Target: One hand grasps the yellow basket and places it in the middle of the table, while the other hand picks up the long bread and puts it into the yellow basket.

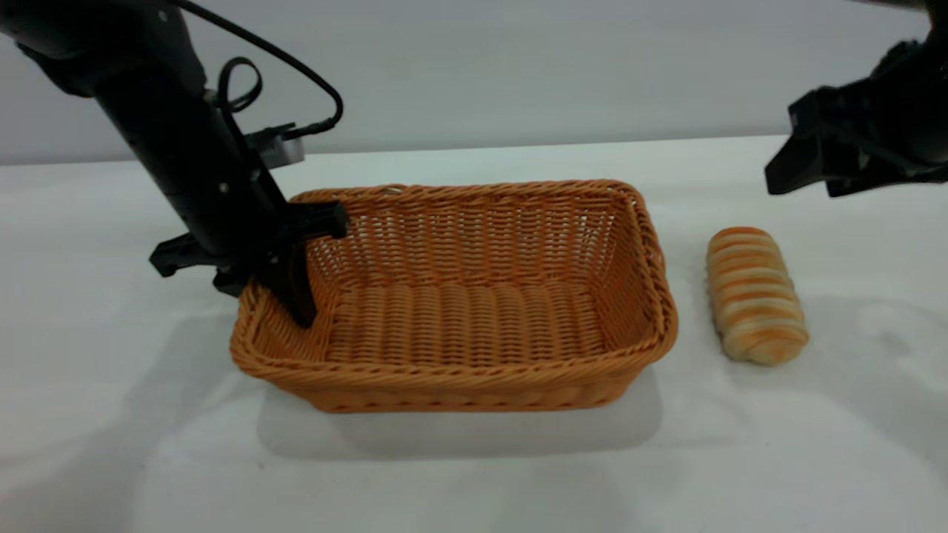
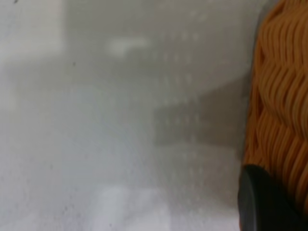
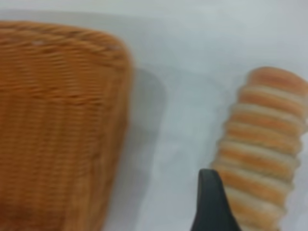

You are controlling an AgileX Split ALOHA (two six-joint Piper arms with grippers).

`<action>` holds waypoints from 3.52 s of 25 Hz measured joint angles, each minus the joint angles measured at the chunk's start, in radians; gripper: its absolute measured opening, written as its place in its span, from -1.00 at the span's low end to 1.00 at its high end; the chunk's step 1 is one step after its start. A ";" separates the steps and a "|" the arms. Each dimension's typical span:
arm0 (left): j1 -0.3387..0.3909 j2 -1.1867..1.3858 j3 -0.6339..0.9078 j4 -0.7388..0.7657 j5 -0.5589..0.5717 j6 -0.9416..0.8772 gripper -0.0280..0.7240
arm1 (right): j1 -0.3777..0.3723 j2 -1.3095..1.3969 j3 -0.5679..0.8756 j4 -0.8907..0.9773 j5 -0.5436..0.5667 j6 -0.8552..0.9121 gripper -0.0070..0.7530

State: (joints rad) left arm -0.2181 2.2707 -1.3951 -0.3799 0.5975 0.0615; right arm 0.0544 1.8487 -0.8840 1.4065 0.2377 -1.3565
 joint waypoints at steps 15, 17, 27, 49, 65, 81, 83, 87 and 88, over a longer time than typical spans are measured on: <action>0.000 -0.075 -0.017 0.086 0.160 0.040 0.71 | -0.012 0.426 -0.259 -0.006 -0.043 -0.021 0.23; 0.000 -0.128 -0.017 0.096 0.205 0.042 0.81 | -0.012 0.434 -0.264 -0.014 -0.051 -0.021 -0.07; 0.000 -0.514 -0.017 0.176 0.373 0.047 0.60 | -0.024 0.305 -0.251 -0.294 0.076 0.094 -0.83; 0.000 -0.968 0.052 0.276 0.571 0.012 0.58 | 0.515 0.328 -0.353 -0.149 -0.103 0.015 0.00; 0.000 -1.526 0.546 0.353 0.571 -0.026 0.57 | 0.375 -0.536 -0.083 -1.037 0.633 0.901 0.46; 0.000 -1.799 0.907 0.380 0.517 -0.055 0.57 | 0.374 -1.508 0.397 -1.369 0.872 1.284 0.45; 0.000 -1.799 0.907 0.380 0.516 -0.055 0.57 | 0.374 -1.572 0.408 -1.344 0.884 1.285 0.44; 0.000 -1.799 0.907 0.380 0.515 -0.055 0.57 | 0.374 -1.631 0.413 -1.317 0.884 1.280 0.41; 0.000 -1.799 0.907 0.380 0.515 -0.055 0.57 | 0.374 -1.634 0.413 -1.314 0.884 1.280 0.39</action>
State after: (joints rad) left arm -0.2181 0.4715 -0.4878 0.0000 1.1124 0.0062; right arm 0.4286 0.2149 -0.4709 0.0920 1.1212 -0.0763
